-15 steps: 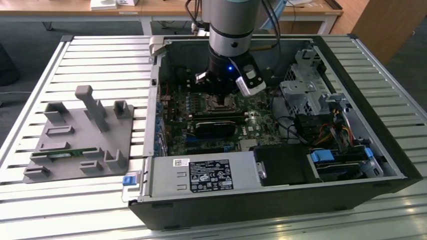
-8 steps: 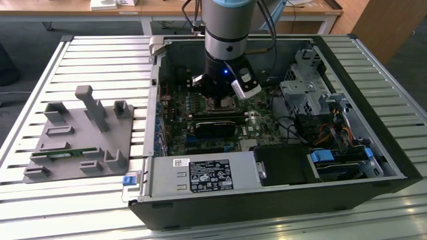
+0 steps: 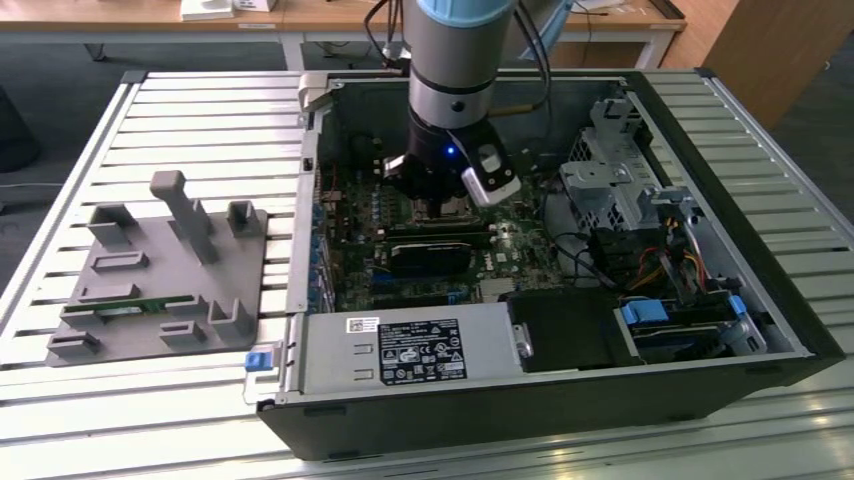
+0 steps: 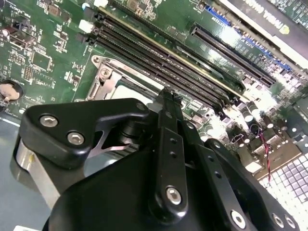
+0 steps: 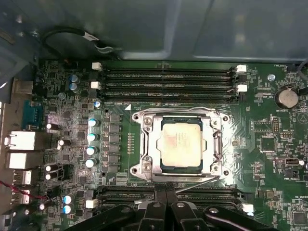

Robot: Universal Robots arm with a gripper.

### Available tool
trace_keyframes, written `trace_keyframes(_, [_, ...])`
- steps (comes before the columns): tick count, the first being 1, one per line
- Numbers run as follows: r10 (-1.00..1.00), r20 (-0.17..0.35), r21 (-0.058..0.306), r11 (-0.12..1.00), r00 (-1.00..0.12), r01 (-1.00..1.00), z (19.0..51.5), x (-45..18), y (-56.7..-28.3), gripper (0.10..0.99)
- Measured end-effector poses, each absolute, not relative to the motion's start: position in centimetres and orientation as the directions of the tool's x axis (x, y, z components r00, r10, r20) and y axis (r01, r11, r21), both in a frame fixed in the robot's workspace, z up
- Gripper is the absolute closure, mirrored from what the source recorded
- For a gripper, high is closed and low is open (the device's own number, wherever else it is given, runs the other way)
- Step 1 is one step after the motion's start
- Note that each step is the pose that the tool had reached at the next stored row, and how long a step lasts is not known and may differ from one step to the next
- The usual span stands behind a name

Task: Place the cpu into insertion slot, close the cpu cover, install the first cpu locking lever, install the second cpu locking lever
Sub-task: 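Install the second cpu locking lever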

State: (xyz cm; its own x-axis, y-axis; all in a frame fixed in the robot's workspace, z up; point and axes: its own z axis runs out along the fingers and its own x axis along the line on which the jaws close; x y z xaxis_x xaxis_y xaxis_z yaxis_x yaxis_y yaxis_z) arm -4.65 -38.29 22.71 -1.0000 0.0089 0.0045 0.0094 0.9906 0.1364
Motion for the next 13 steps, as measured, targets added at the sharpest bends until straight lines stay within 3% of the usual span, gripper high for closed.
trace_keyframes(5, [0.011, 0.005, 0.16, 0.987, -1.0, 0.012, 22.7, -4.96, -38.68, 0.98])
trace_keyframes(13, [0.011, 0.005, 0.164, 0.986, -1.0, 0.012, 21.9, -5.42, -38.85, 0.98])
